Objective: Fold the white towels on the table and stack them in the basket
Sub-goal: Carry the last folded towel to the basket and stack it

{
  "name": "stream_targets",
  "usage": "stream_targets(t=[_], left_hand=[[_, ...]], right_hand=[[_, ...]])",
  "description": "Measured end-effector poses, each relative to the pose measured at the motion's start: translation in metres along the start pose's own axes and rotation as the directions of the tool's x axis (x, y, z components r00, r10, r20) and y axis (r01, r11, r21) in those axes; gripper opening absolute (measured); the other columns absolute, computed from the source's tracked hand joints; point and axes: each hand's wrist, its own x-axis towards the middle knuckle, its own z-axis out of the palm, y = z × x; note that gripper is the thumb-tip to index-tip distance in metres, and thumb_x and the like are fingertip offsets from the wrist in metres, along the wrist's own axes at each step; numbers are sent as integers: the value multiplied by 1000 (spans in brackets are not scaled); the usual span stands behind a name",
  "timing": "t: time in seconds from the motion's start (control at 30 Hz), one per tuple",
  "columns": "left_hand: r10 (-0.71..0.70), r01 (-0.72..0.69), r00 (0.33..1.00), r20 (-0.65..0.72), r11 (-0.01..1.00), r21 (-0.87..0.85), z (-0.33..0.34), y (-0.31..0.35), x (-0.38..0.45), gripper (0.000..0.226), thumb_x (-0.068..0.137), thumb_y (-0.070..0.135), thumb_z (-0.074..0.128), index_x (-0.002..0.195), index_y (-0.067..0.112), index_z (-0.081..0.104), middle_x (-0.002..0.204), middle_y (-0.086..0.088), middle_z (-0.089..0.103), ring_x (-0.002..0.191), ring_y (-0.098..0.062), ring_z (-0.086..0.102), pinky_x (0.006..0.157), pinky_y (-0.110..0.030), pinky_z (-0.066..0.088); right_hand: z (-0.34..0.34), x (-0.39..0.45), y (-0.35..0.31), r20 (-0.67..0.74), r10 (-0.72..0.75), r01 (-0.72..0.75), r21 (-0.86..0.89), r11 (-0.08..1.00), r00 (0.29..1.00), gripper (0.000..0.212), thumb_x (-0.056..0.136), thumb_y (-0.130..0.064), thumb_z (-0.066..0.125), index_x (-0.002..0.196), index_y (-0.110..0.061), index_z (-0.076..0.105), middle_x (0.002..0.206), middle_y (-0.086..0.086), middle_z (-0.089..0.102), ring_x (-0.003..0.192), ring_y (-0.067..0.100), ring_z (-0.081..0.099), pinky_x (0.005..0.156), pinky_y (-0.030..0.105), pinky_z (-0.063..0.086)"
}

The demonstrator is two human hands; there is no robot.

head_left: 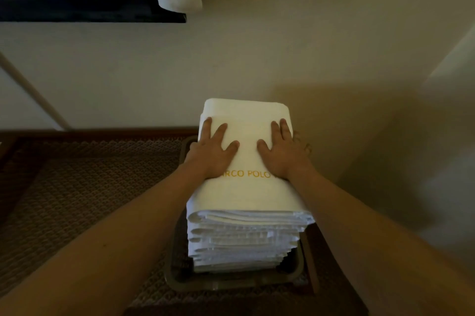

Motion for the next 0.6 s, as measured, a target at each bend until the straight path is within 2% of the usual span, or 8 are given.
stream_targets(t=[0.1,0.27,0.37,0.47,0.6], left_hand=[[-4,4,1000,8,1000,-18,-18,5,-9,77,95,75,33,161,43,8,168,14,-19,149,-45,22,121,-52,24],[-66,66,998,11,996,58,-23,8,-60,79,94,77,32,161,43,9,170,9,-15,153,-42,8,121,-58,21],[-44,44,999,-6,998,54,2,4,-85,81,93,80,28,160,46,1,167,12,-24,151,-45,15,120,-55,25],[-23,27,997,-68,998,65,24,0,-88,81,93,80,28,160,47,-3,166,11,-28,143,-47,30,117,-51,30],[-39,45,997,-69,995,86,28,6,-82,80,95,77,28,161,43,-3,166,7,-28,144,-44,30,116,-48,29]], right_hand=[[-17,-6,-4,-18,-37,36,-25,999,999,76,101,-64,24,163,-29,-2,170,-7,-17,156,36,-11,119,69,-3],[-21,-51,-29,-21,-137,132,-159,978,990,76,102,-62,22,163,-22,2,170,2,-17,154,33,-23,118,69,-10],[2,-74,-28,17,-165,165,-175,971,986,79,101,-67,14,163,-24,-8,168,2,-24,152,32,-29,119,65,-14],[26,-75,-18,-28,-178,170,-177,969,984,80,100,-68,11,162,-25,-12,167,2,-26,151,31,-31,120,63,-13],[31,-65,-13,-44,-182,172,-170,970,982,80,100,-69,14,163,-25,-9,168,1,-23,152,31,-28,121,63,-10]])
